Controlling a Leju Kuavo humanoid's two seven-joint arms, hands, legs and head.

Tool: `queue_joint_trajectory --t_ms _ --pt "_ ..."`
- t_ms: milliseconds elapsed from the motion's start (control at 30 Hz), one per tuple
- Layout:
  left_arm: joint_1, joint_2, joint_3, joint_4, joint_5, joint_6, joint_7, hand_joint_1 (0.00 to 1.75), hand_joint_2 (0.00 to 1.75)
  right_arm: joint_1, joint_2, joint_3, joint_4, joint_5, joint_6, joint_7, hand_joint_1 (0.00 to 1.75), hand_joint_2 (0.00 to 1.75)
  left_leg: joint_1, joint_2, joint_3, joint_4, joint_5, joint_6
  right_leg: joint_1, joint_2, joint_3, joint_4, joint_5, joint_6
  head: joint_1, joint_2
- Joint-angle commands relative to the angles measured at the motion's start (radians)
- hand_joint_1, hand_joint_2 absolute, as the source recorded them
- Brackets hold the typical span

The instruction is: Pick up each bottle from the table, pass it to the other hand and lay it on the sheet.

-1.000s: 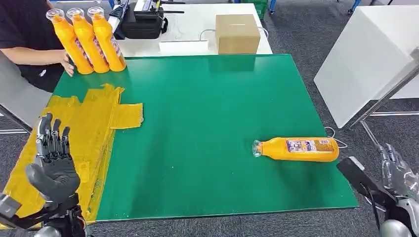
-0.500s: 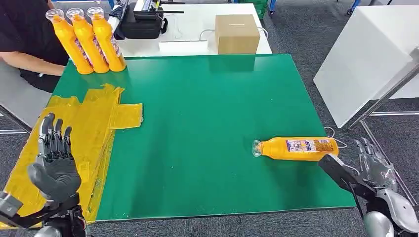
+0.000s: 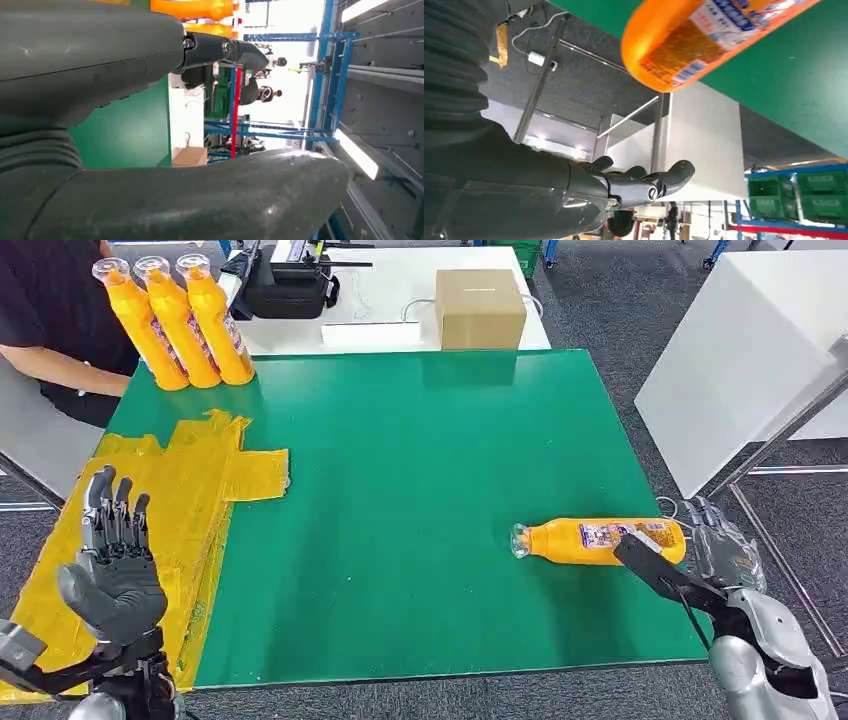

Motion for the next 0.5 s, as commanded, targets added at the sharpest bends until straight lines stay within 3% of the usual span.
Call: queue_joint_trajectory --t_ms 33,133,200,500 --pt "-0.035 0.017 0.010 0.065 0.016 -0.002 0.007 0.00 0.00 -0.131 -0.013 0.112 0.197 0.002 0.011 0.010 0.00 1.75 0.000 0.002 0.003 -0.002 0.000 -0.001 0.001 0.001 0.003 -0.002 0.000 -0.001 0.000 0.000" --pt "-0.040 0.019 0.008 0.072 0.019 -0.003 0.008 0.00 0.00 -0.165 -0.015 0.133 0.243 0.010 0.016 0.012 0.00 1.75 0.001 0.004 0.010 -0.004 -0.002 -0.002 0.001 0.002 0.009 -0.004 -0.001 -0.001 0.000 0.000" --pt "-0.042 0.019 0.008 0.074 0.021 -0.003 0.008 0.00 0.00 -0.176 -0.018 0.143 0.258 0.014 0.018 0.013 0.00 1.75 0.000 0.002 0.004 -0.002 0.000 -0.001 0.001 0.002 0.004 -0.002 0.000 -0.001 0.000 0.000" --pt "-0.049 0.025 0.007 0.083 0.035 -0.004 0.009 0.00 0.00 -0.262 -0.025 0.210 0.367 0.039 0.035 0.011 0.00 1.75 0.000 0.004 0.006 -0.002 -0.001 -0.002 0.000 0.003 0.005 -0.002 0.000 -0.001 0.000 0.000"
